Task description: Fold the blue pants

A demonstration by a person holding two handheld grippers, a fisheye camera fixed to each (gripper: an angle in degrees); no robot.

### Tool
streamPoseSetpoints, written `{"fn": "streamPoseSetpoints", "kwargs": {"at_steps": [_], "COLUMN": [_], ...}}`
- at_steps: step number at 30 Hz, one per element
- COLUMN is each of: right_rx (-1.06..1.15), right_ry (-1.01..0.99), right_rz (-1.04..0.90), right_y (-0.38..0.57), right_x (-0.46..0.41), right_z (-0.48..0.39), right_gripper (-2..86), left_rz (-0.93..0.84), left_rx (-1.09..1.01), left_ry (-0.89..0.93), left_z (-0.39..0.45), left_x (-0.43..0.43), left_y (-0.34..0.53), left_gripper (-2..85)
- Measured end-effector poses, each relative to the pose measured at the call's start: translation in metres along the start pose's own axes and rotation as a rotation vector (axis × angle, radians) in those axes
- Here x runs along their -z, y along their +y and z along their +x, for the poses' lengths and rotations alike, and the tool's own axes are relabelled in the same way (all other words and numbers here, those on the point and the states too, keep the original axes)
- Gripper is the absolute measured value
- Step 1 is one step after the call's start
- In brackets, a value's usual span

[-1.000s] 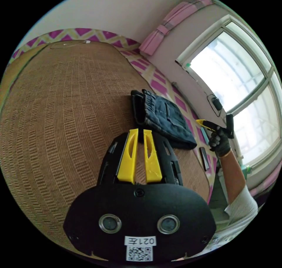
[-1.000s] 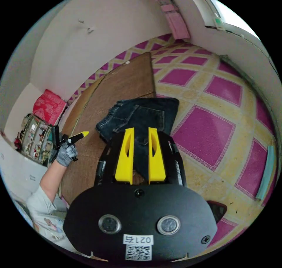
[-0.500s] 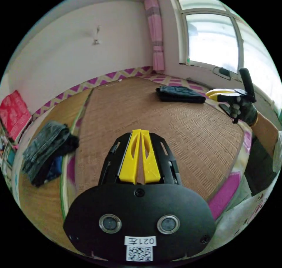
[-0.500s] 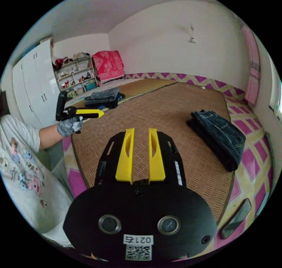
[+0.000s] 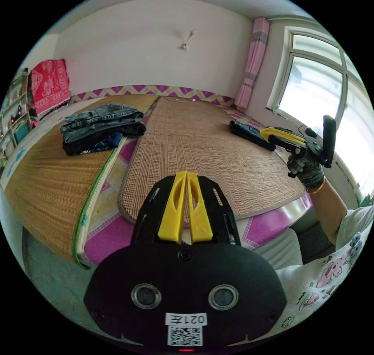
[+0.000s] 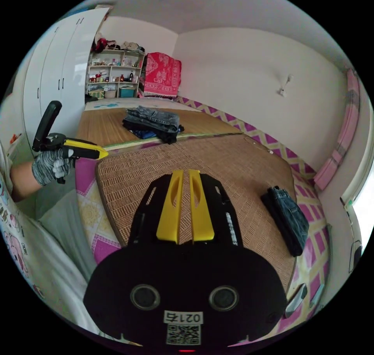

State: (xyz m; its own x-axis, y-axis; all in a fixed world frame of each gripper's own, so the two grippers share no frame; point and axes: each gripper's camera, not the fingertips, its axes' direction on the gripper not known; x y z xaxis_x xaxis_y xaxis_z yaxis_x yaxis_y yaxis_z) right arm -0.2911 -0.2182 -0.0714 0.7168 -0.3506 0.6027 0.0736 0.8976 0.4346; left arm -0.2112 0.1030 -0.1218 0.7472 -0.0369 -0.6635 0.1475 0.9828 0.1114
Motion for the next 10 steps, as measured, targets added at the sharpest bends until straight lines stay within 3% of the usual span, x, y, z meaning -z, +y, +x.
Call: {"fn": "streamPoseSetpoints", "kwargs": {"at_steps": [10], "right_rx": [0.062], "right_ry": [-0.192], "right_rz": [-0.016], "right_y": [-0.140], "right_x": [-0.105], "right_z": [-0.089], "right_gripper": [-0.9], "left_rz": [0.027], "left_rx": [0.113], "left_ry": [-0.137], "left_z": [-0.073], "left_x": [0.090], "left_y": [0.064], "left_gripper": [-1.0]}}
